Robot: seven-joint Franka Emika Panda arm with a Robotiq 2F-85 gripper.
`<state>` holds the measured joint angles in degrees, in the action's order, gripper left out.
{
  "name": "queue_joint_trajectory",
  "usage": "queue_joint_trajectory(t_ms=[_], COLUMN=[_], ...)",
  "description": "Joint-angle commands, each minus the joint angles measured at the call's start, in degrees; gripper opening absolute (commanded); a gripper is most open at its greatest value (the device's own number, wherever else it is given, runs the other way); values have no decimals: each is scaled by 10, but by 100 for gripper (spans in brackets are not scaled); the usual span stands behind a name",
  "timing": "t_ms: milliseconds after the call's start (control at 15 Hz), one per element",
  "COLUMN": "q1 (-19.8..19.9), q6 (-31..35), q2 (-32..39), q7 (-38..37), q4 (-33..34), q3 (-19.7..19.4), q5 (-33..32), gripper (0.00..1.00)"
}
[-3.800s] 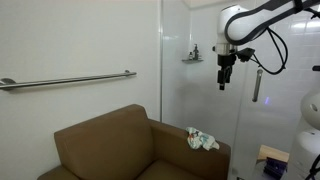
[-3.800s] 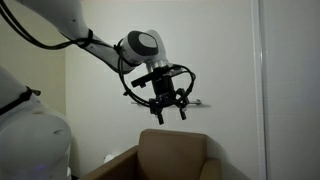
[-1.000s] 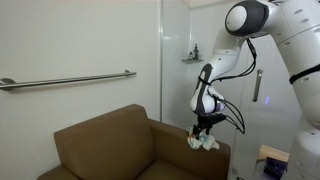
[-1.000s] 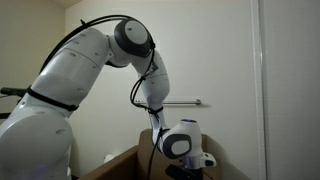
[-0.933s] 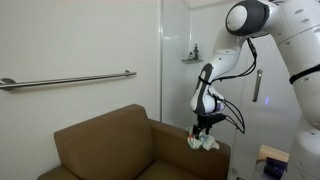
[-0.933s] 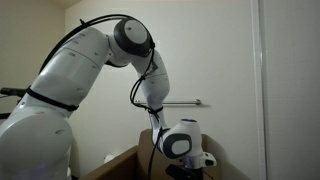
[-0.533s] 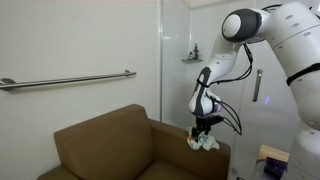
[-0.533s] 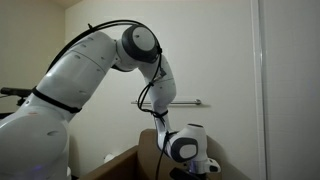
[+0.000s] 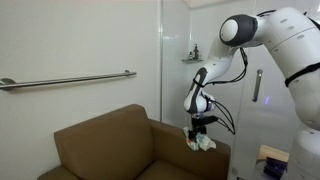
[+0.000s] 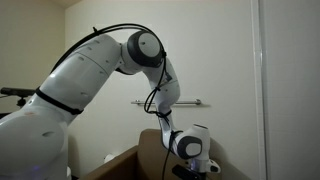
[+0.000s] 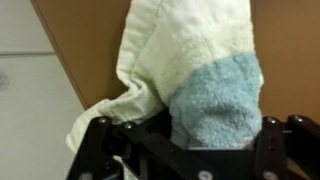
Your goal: Dust the armrest with the towel
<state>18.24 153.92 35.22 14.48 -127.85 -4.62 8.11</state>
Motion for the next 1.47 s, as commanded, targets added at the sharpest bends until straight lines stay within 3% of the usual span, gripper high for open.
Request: queue_joint_trajectory(t_ms=[0,200,400,867,1200,1400], q1=[-38,-77,-100,-94,-90,-53], q6=[-19,-26,-60,-189,-172,-189], q2=[12,22,60,104,101,135], q7=[-50,-110,-170,-216,-212,-168], q4=[31,47,96,238,309,345], q3=[-32,-64,-87,-77,-75,-43], q5=[-42,-69,-82,-68,-67,-41], gripper=[18,6,8,8,8,8])
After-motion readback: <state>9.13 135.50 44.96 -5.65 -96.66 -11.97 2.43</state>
